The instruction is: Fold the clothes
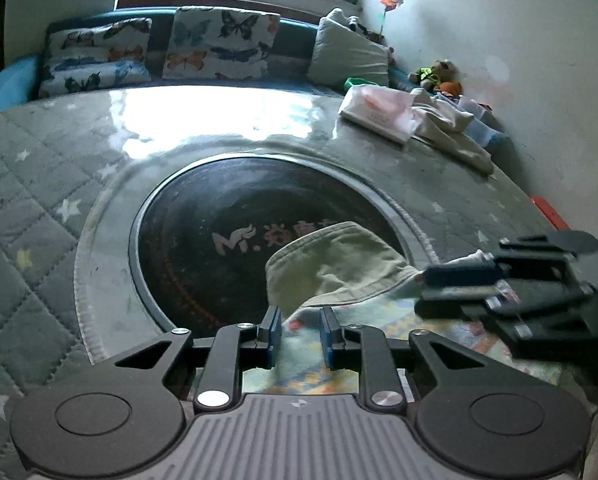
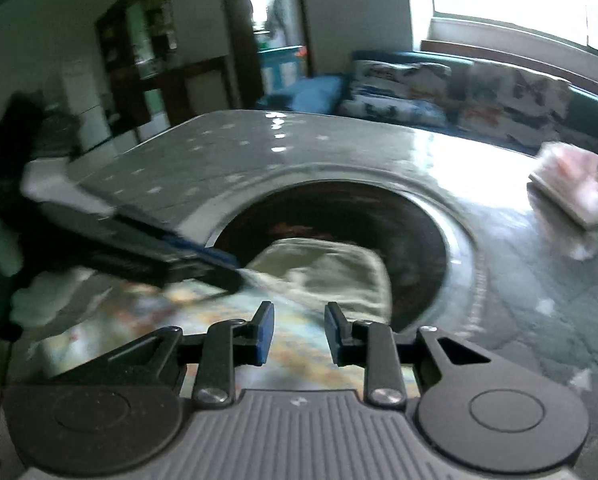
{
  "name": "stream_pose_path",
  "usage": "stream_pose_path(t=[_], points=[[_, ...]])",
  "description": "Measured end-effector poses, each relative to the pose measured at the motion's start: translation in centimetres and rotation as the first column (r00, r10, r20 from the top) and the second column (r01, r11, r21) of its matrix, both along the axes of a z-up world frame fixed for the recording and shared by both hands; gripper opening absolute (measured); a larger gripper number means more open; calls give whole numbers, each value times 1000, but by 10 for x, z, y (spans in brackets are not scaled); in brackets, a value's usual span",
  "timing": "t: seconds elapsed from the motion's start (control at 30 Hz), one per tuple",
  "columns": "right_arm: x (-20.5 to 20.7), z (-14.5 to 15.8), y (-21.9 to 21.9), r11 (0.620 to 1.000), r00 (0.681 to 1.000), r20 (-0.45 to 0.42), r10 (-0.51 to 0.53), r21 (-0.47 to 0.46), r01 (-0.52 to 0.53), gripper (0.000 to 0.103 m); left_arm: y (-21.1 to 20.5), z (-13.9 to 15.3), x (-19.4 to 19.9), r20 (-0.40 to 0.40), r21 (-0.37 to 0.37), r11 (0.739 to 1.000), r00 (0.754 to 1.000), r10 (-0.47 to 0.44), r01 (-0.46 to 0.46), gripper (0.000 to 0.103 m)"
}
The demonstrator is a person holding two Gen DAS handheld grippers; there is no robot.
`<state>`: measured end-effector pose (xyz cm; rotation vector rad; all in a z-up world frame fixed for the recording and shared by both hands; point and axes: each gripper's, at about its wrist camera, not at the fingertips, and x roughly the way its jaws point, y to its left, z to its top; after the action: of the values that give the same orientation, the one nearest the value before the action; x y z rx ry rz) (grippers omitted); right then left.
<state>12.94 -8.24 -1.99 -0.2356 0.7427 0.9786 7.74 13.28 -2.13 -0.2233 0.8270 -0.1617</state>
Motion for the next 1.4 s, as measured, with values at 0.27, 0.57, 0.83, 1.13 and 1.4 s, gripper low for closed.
stream_pose_path(t=[0.27,0.57,0.83,1.13,1.4], points=[[-34,0,9,996,996,28,84,-2,-84,27,3,-6,-2,-4,-13,1000,1000,17,-18,24],[-88,5,10,982,978,91,187,-22,-186,28,-7,13,-23,71,23,999,997,38,-40,22],[-117,9,0,973,972,47,229,27,-231,27,-27,18,-63,119,-63,998,993,21,-13,22],[-115,6,-42,996,996,27,88,17,-88,28,-20,-2,-92,95,-86,994,992,81,-73,22],[-113,8,-85,1000,999,24,-25,-12,25,28,-5,-6,-115,97,-92,987,985,140,-131,23]])
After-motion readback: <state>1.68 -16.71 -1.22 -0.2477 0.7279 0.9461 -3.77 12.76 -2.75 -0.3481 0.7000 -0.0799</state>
